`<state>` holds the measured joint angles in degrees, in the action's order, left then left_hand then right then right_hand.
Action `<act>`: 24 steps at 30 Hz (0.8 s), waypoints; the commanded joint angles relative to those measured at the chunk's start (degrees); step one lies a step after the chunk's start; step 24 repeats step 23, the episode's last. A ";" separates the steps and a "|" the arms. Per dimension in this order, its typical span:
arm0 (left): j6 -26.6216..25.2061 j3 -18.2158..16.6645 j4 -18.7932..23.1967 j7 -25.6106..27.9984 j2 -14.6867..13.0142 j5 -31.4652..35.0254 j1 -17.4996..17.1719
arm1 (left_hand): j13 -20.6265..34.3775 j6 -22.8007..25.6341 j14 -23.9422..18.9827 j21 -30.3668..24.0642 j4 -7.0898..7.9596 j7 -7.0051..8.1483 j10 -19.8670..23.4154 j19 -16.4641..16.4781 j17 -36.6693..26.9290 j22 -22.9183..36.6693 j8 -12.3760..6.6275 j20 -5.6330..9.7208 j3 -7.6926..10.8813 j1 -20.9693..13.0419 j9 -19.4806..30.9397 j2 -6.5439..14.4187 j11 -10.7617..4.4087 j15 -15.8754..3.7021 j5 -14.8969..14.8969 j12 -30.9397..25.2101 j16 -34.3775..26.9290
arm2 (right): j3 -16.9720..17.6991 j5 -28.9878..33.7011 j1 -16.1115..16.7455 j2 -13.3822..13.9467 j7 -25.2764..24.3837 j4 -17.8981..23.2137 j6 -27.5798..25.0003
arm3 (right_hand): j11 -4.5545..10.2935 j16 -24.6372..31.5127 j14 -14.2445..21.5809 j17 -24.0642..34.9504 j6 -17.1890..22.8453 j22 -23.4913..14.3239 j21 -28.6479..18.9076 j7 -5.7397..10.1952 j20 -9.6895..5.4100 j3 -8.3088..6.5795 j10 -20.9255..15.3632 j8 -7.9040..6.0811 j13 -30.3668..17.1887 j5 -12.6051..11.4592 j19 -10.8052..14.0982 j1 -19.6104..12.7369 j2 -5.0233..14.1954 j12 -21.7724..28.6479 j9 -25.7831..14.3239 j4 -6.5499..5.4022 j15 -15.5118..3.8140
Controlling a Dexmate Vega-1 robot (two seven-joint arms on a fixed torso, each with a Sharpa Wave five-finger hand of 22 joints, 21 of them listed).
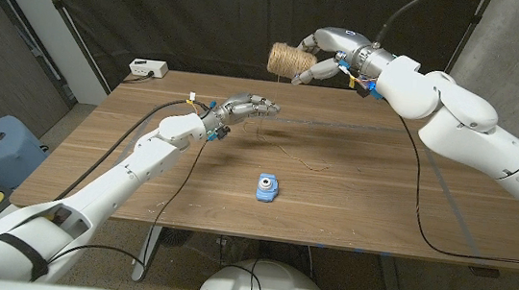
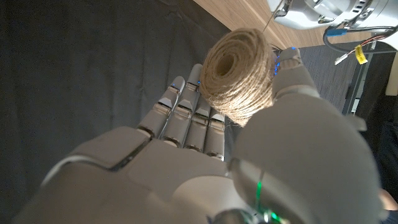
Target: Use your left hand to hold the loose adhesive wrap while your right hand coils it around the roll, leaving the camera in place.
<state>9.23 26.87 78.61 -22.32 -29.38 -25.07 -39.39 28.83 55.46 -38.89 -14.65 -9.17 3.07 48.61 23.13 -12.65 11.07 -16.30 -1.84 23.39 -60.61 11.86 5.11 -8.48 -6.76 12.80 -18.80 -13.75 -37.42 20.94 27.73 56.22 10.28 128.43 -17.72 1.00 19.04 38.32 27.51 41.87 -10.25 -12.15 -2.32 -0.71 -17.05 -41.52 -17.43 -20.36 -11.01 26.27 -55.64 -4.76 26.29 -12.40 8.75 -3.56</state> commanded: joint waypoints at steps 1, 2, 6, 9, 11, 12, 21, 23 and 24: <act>-0.49 -0.41 1.82 0.13 -0.64 -0.48 -1.83 | 0.19 0.09 0.22 0.15 -0.02 -0.09 0.05 0.01 -0.20 0.08 0.09 -0.10 -0.26 -0.25 0.33 0.51 0.07 0.21 0.12 0.21 0.09 | -1.22 1.42 -1.77 -1.42 0.53 -1.11 -1.00 | 7.67 -0.34 0.44 0.25 8.79 -0.21 -0.03 8.48 -0.12 0.01 -8.00 -0.53 -0.14 -0.19 0.42 -3.94 6.85 0.21 -0.29 -0.10 -8.78; -0.43 -0.42 1.78 0.05 -0.63 -0.51 -1.85 | 0.19 0.12 0.21 0.15 -0.01 -0.06 0.09 0.00 -0.20 0.08 0.08 -0.07 -0.26 -0.24 0.33 0.52 0.11 0.23 0.12 0.20 0.09 | -1.31 1.55 -1.89 -1.50 0.55 -1.16 -1.07 | 7.72 -0.35 0.43 0.26 8.79 -0.21 -0.04 8.50 -0.11 0.01 -7.97 -0.53 -0.15 -0.19 0.43 -3.95 6.87 0.20 -0.29 -0.10 -8.78; -0.24 -0.43 1.47 -0.30 -0.60 -0.60 -1.81 | 0.22 0.14 0.21 0.15 -0.01 -0.01 0.03 0.01 -0.19 0.09 0.09 -0.10 -0.26 -0.25 0.34 0.50 0.21 0.21 0.12 0.26 0.11 | -1.77 1.90 -2.53 -2.05 0.77 -1.80 -1.38 | 7.65 -0.39 0.39 0.29 8.72 -0.21 -0.03 8.41 -0.12 0.01 -7.98 -0.49 -0.15 -0.19 0.41 -3.99 6.87 0.18 -0.30 -0.08 -8.79; -0.15 -0.45 1.03 -0.56 -0.48 -0.71 -1.65 | 0.25 0.16 0.18 0.13 0.01 -0.03 0.05 0.04 -0.20 0.09 0.09 -0.10 -0.27 -0.23 0.34 0.51 0.14 0.18 0.12 0.28 0.11 | -2.08 2.06 -2.98 -2.35 0.93 -2.37 -1.41 | 7.75 -0.44 0.37 0.28 8.75 -0.21 -0.03 8.49 -0.13 0.00 -7.96 -0.49 -0.16 -0.19 0.41 -3.99 6.90 0.15 -0.31 -0.08 -8.77; -0.04 -0.45 0.65 -0.78 -0.37 -0.76 -1.48 | 0.26 0.19 0.18 0.13 0.00 -0.04 0.07 0.04 -0.20 0.09 0.09 -0.10 -0.27 -0.24 0.34 0.51 0.08 0.17 0.12 0.29 0.11 | -2.36 2.22 -3.38 -2.63 1.08 -2.83 -1.38 | 7.61 -0.47 0.40 0.26 8.78 -0.21 -0.03 8.56 -0.12 0.00 -7.93 -0.50 -0.18 -0.18 0.40 -3.99 6.90 0.14 -0.31 -0.08 -8.74; 0.04 -0.43 0.46 -0.83 -0.31 -0.74 -1.40 | 0.27 0.17 0.19 0.13 0.03 -0.04 0.06 0.04 -0.21 0.09 0.09 -0.12 -0.28 -0.22 0.34 0.54 0.13 0.18 0.12 0.29 0.11 | -2.50 2.32 -3.58 -2.79 1.12 -3.07 -1.36 | 7.64 -0.50 0.41 0.24 8.76 -0.21 -0.02 8.48 -0.12 -0.02 -7.94 -0.49 -0.19 -0.19 0.38 -3.99 6.91 0.14 -0.31 -0.08 -8.74; 0.13 -0.35 -0.91 -1.57 0.23 -0.99 -0.82 | 0.34 0.21 0.19 0.13 0.02 -0.13 0.06 0.04 -0.16 0.10 0.11 -0.09 -0.25 -0.22 0.34 0.51 -0.10 0.23 0.14 0.37 0.20 | -3.61 2.25 -5.34 -4.37 1.25 -5.95 0.08 | 7.63 -0.52 0.56 0.28 8.68 -0.21 -0.02 8.37 -0.15 -0.01 -7.95 -0.43 -0.19 -0.18 0.38 -4.03 6.94 0.08 -0.32 -0.07 -8.77; 0.10 -0.45 -1.11 -1.57 0.30 -1.08 -0.80 | 0.35 0.16 0.19 0.13 -0.01 -0.11 0.18 0.03 -0.17 0.10 0.13 -0.09 -0.25 -0.26 0.34 0.51 -0.10 0.20 0.14 0.34 0.19 | -3.82 2.14 -5.66 -4.73 1.19 -6.55 0.51 | 7.58 -0.57 0.53 0.27 8.74 -0.21 -0.03 8.44 -0.15 -0.02 -8.02 -0.45 -0.20 -0.18 0.39 -4.04 6.96 0.10 -0.33 -0.06 -8.78; 0.10 -0.45 -1.11 -1.57 0.30 -1.08 -0.80 | 0.35 0.16 0.19 0.13 -0.01 -0.11 0.18 0.03 -0.17 0.10 0.13 -0.09 -0.25 -0.26 0.34 0.51 -0.10 0.20 0.14 0.34 0.19 | -3.82 2.14 -5.66 -4.73 1.19 -6.55 0.51 | 7.58 -0.57 0.53 0.27 8.74 -0.21 -0.03 8.44 -0.15 -0.02 -8.02 -0.45 -0.20 -0.18 0.39 -4.04 6.96 0.10 -0.33 -0.06 -8.78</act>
